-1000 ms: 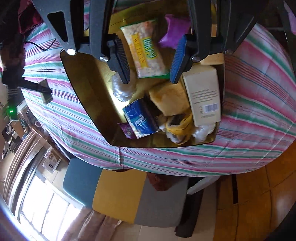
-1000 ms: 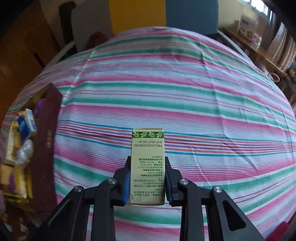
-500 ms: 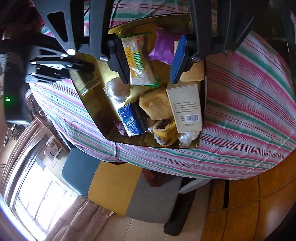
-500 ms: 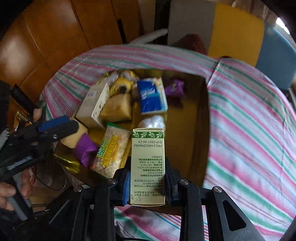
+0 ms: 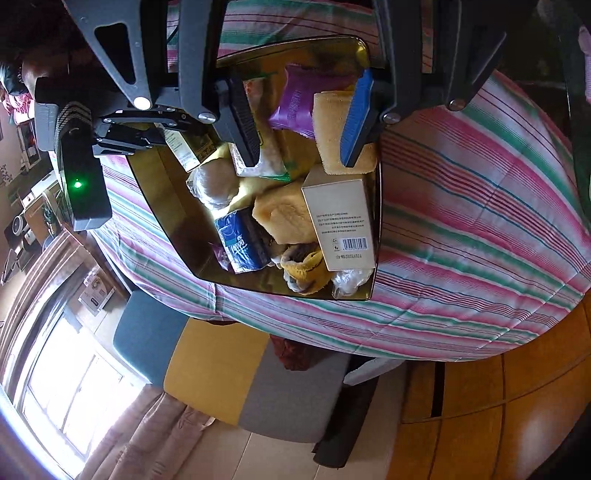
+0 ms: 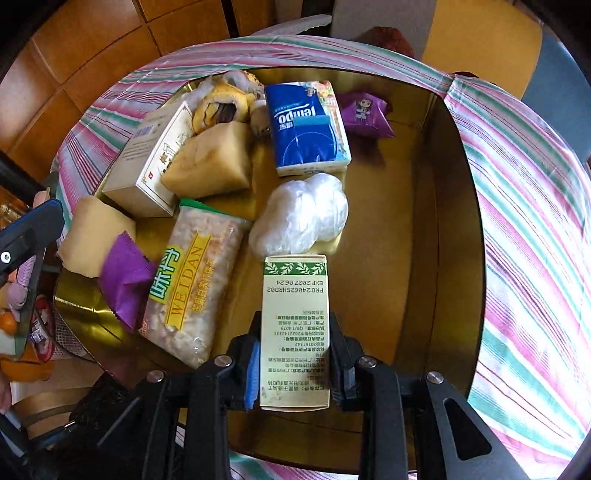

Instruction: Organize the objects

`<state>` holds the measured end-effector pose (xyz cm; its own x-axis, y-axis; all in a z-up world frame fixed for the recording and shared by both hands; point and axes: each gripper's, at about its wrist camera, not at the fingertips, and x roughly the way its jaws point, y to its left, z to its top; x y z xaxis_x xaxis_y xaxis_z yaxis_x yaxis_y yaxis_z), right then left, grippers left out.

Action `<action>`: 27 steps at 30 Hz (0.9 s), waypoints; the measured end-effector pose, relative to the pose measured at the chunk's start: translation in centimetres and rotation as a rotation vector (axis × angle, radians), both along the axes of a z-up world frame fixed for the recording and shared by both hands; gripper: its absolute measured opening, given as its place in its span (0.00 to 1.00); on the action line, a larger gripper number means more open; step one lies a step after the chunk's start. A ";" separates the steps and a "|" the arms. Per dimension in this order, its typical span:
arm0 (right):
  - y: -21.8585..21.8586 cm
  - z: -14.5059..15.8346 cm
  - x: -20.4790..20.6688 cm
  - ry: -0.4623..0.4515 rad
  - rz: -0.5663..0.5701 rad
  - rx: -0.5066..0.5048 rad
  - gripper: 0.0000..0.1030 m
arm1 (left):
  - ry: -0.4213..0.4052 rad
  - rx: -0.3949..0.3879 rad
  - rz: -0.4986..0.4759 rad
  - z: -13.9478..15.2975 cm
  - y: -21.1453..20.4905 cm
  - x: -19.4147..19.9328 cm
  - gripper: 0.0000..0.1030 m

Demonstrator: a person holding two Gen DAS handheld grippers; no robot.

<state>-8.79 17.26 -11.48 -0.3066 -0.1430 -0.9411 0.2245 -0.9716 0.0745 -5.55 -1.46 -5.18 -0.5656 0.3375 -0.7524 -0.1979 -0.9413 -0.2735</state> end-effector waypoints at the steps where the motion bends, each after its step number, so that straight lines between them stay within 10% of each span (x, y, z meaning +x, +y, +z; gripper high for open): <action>1: 0.1 0.0 0.0 0.001 -0.003 -0.006 0.30 | 0.000 -0.005 -0.001 0.0 0.1 0.0 0.45; 7: 0.8 0.5 0.6 0.036 -0.015 -0.046 0.50 | 0.015 -0.037 0.000 0.1 0.6 0.3 0.51; 24: 0.9 6.0 5.1 0.344 -0.142 -0.043 0.66 | 0.269 -0.236 0.175 4.5 1.5 3.6 0.53; 27: 1.1 7.2 6.1 0.413 -0.184 -0.031 0.67 | 0.289 -0.254 0.207 5.3 1.8 4.3 0.68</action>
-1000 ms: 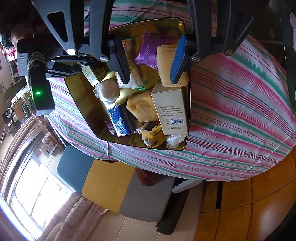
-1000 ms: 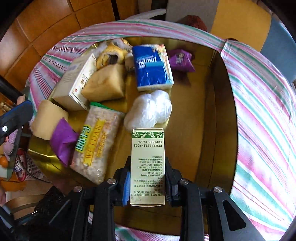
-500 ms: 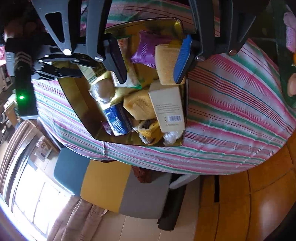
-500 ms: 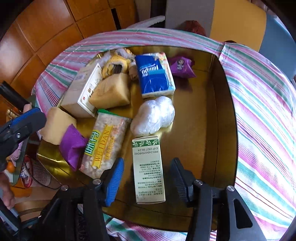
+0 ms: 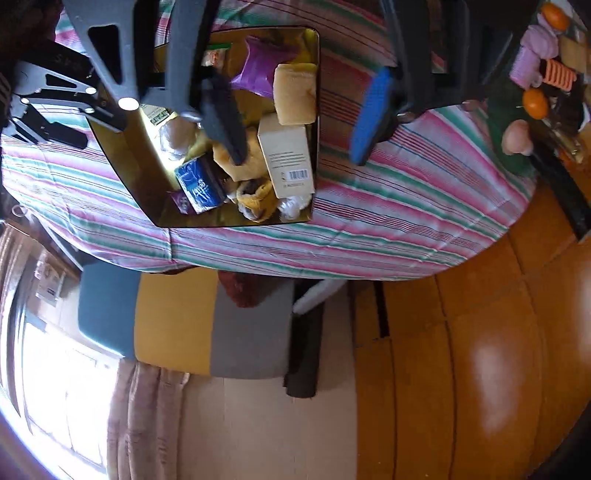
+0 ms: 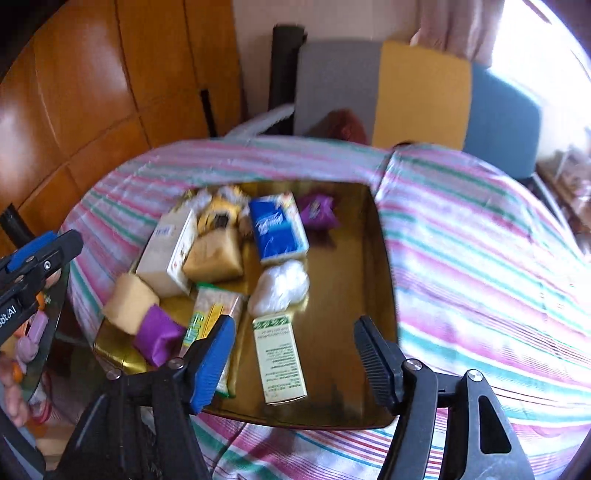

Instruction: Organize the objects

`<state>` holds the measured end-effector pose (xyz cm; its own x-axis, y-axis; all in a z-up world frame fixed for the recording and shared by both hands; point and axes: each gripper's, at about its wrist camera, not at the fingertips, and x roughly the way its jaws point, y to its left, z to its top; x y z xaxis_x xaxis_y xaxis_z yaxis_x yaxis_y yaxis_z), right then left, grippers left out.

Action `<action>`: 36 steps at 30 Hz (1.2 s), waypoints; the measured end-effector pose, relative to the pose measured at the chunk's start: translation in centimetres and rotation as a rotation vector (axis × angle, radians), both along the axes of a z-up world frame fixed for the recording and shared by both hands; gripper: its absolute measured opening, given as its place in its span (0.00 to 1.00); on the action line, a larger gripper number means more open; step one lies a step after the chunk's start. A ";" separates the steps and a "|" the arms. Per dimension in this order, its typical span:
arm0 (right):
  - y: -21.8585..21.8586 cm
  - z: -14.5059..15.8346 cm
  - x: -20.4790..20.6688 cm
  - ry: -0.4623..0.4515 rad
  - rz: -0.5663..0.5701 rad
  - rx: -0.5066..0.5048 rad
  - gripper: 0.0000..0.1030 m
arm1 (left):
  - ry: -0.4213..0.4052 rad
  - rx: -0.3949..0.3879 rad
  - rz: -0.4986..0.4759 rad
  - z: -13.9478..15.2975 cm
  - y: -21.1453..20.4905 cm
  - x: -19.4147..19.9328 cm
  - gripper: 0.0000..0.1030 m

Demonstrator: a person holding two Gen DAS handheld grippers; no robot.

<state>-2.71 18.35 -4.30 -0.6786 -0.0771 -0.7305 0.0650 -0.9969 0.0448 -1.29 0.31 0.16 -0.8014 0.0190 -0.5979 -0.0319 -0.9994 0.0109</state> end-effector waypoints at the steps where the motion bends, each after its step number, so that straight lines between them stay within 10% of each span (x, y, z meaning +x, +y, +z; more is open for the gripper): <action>1: 0.3 0.2 0.3 0.019 -0.014 0.001 0.69 | 0.011 0.014 -0.005 0.2 0.0 0.3 0.76; 36: 0.3 0.6 1.7 0.061 -0.078 0.030 0.77 | -0.049 0.010 -0.013 -1.6 0.6 0.8 0.78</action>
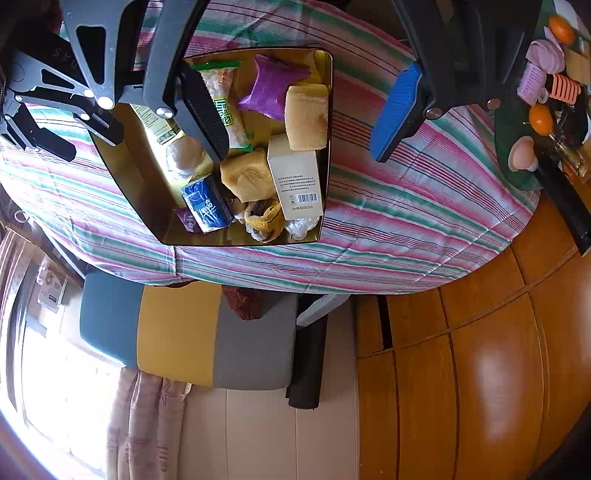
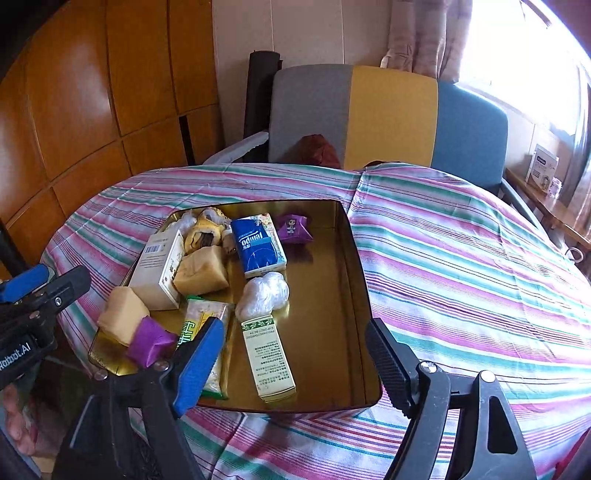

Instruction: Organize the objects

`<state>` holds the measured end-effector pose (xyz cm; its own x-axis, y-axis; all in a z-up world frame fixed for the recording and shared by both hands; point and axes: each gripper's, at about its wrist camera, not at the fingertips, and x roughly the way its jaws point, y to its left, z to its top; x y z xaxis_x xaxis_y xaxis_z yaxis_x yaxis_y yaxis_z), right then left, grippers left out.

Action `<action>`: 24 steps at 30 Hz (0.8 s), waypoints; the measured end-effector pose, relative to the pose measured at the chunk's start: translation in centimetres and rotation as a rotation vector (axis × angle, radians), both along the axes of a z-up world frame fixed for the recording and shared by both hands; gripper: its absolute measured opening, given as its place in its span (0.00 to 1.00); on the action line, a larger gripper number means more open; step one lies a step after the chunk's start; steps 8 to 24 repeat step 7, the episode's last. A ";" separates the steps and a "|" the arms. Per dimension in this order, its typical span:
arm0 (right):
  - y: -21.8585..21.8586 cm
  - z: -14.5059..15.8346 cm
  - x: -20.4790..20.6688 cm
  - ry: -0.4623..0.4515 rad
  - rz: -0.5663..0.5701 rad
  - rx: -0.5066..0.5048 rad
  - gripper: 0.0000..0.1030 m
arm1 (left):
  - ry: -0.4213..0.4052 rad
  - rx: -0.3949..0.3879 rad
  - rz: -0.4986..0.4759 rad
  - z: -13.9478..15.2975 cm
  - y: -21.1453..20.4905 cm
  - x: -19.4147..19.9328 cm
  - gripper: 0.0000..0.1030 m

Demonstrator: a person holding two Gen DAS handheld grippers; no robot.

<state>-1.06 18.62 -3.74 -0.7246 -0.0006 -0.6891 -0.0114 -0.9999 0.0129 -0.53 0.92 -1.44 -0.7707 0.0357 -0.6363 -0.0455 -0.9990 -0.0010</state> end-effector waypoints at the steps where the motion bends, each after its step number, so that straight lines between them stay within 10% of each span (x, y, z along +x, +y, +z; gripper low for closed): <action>1: -0.1 0.0 0.0 -0.001 0.001 0.000 0.77 | 0.000 0.002 0.000 0.0 0.0 0.0 0.78; 24: -0.1 0.0 0.0 0.001 0.000 -0.002 0.77 | 0.001 0.001 0.008 0.0 -0.2 -0.1 0.78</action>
